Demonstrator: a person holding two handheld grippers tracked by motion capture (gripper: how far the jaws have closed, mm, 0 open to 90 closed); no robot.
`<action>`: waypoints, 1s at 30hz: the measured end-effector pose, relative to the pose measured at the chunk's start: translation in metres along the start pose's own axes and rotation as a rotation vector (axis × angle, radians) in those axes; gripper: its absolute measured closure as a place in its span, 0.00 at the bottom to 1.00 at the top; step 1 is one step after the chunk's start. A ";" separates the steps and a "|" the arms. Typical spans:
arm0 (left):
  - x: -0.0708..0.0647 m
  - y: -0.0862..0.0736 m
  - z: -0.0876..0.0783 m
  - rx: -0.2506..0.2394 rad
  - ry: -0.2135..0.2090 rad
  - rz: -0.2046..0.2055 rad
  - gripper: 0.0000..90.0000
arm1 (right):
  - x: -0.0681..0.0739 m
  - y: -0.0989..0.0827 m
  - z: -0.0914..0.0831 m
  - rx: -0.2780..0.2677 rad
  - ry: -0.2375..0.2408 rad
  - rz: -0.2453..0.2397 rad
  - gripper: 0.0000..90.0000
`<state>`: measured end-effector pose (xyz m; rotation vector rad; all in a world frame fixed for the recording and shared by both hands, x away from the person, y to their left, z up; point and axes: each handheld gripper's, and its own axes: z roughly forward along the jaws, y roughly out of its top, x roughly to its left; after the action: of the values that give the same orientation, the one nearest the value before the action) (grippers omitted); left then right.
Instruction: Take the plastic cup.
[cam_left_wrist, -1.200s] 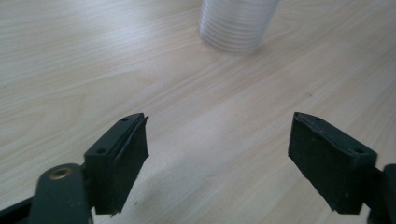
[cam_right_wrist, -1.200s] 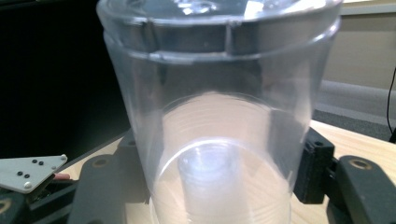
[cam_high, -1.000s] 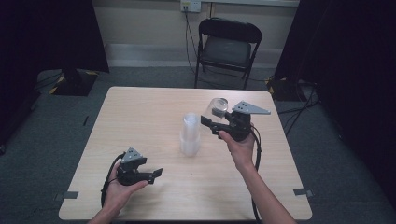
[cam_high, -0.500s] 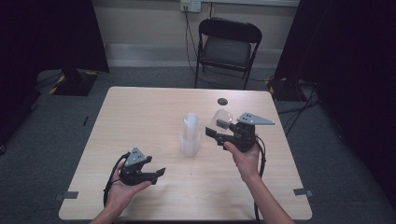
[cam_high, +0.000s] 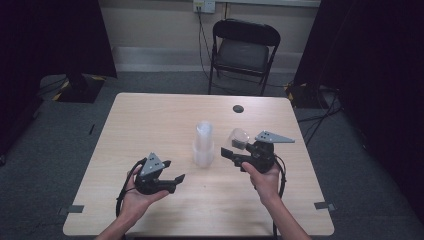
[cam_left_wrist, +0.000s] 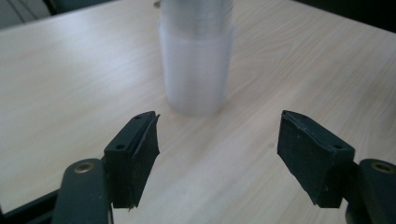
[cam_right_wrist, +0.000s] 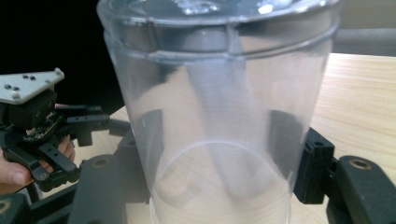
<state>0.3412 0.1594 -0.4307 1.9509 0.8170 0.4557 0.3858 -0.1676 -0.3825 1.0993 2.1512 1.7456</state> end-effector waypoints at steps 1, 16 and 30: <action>-0.002 0.004 0.001 -0.015 -0.001 0.010 0.32 | 0.000 -0.001 -0.001 0.001 0.005 0.002 0.41; -0.027 0.019 0.033 -0.049 -0.162 -0.011 0.36 | 0.005 -0.021 -0.007 0.017 0.060 0.090 0.41; -0.044 0.000 0.037 -0.137 -0.170 0.011 0.45 | 0.021 -0.043 0.006 0.079 0.115 0.115 0.41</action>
<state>0.3327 0.1052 -0.4479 1.8401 0.6502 0.3381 0.3555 -0.1518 -0.4166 1.1909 2.2849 1.8290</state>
